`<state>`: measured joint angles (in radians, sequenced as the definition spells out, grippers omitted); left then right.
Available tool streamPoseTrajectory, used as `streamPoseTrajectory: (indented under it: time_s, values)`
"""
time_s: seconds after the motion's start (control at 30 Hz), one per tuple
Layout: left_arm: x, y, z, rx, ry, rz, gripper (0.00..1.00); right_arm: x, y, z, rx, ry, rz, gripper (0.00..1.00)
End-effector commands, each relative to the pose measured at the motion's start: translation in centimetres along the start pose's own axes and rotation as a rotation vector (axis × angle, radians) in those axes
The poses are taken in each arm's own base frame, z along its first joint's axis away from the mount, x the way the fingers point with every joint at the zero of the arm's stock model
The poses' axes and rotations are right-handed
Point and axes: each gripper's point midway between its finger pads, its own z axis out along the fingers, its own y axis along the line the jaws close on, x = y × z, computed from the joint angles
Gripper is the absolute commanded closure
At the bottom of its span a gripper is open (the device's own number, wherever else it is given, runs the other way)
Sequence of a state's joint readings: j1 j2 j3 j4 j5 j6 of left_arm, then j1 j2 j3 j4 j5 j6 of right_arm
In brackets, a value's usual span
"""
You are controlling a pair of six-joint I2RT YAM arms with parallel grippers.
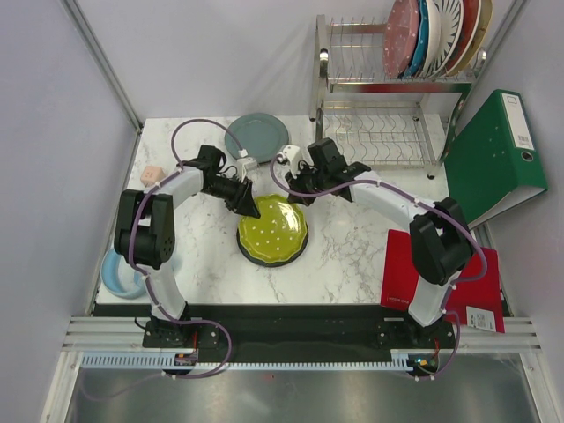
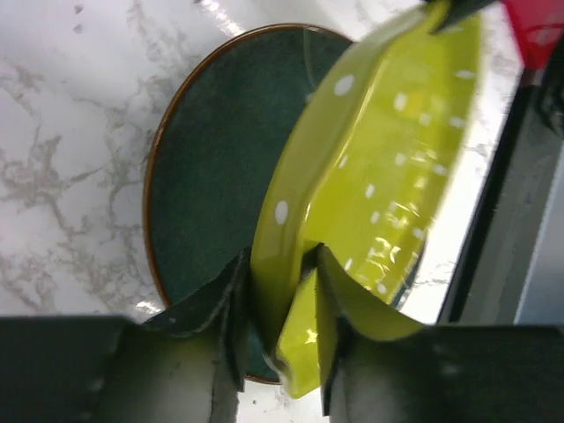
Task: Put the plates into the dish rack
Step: Pick up the plate at the center of the board.
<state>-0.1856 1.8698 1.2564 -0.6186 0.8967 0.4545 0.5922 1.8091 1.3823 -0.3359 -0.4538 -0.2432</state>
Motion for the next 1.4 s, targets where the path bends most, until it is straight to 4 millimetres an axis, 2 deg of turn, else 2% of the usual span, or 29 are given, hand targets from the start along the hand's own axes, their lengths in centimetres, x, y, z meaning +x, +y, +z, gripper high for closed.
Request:
streamPoseTrajectory:
  time_s: [0.0, 0.03, 0.07, 0.1, 0.17, 0.27, 0.47, 0.53, 0.6, 0.7, 0.73, 0.9, 1.03, 1.07, 1.1, 1.13, 1.3, 1.37]
  values:
    - [-2.2, -1.8, -0.5, 0.118, -0.050, 0.129, 0.75, -3.6, 0.9, -1.6, -0.012, -0.101, -0.047, 0.96]
    - [-2.1, -2.1, -0.7, 0.128, -0.048, 0.141, 0.83, -2.7, 1.0, -1.5, -0.022, -0.065, -0.008, 0.86]
    - [-2.0, -2.2, -0.8, 0.130, -0.049, 0.147, 0.85, -2.0, 1.1, -1.1, -0.043, -0.040, 0.013, 0.66]
    - [-2.2, -2.5, -1.0, 0.128, -0.056, 0.160, 0.87, -1.7, 1.9, -1.2, -0.121, -0.037, 0.036, 0.59]
    - [-2.4, -2.7, -1.3, 0.127, -0.063, 0.179, 0.92, 0.0, 3.2, -1.2, -0.226, 0.006, 0.084, 0.50]
    - [-2.8, -3.0, -1.5, 0.131, -0.076, 0.207, 0.95, 1.1, 4.5, -1.3, -0.339, 0.024, 0.139, 0.45]
    - [-3.6, -3.5, -1.7, 0.156, -0.106, 0.245, 0.98, 2.0, 3.9, -0.5, -0.397, 0.049, 0.181, 0.42]
    - [-4.0, -3.7, -1.9, 0.162, -0.119, 0.263, 0.98, 3.0, 4.2, -0.1, -0.432, 0.083, 0.198, 0.43]
    - [-4.4, -3.7, -2.0, 0.162, -0.126, 0.269, 0.98, 3.0, 4.5, 0.0, -0.465, 0.087, 0.199, 0.44]
    - [-4.4, -3.5, -2.0, 0.153, -0.119, 0.262, 0.98, 2.9, 4.4, 0.3, -0.479, 0.086, 0.198, 0.54]
    - [-4.3, -3.5, -2.0, 0.151, -0.118, 0.260, 0.98, 2.7, 4.4, 0.2, -0.478, 0.081, 0.192, 0.60]
    - [-4.0, -2.8, -1.7, 0.132, -0.099, 0.240, 0.96, 2.1, 3.9, -0.5, -0.457, 0.068, 0.189, 0.73]
    - [-4.0, -2.5, -1.5, 0.130, -0.096, 0.245, 0.96, 1.3, 3.7, -1.4, -0.451, 0.050, 0.198, 0.73]
    - [-4.1, -2.4, -1.5, 0.129, -0.098, 0.244, 0.97, 1.2, 3.7, -1.4, -0.449, 0.050, 0.202, 0.70]
    - [-4.0, -2.2, -1.3, 0.128, -0.095, 0.240, 0.97, 1.0, 3.8, -1.6, -0.449, 0.046, 0.203, 0.59]
    - [-4.1, -2.0, -1.3, 0.125, -0.095, 0.243, 0.97, 0.8, 3.8, -1.7, -0.449, 0.043, 0.206, 0.57]
    - [-4.1, -1.6, -0.9, 0.129, -0.094, 0.227, 0.98, -0.3, 3.8, -2.2, -0.449, 0.018, 0.197, 0.54]
    - [-4.1, -1.6, -0.9, 0.130, -0.094, 0.224, 0.98, -0.4, 3.8, -2.3, -0.451, 0.017, 0.200, 0.60]
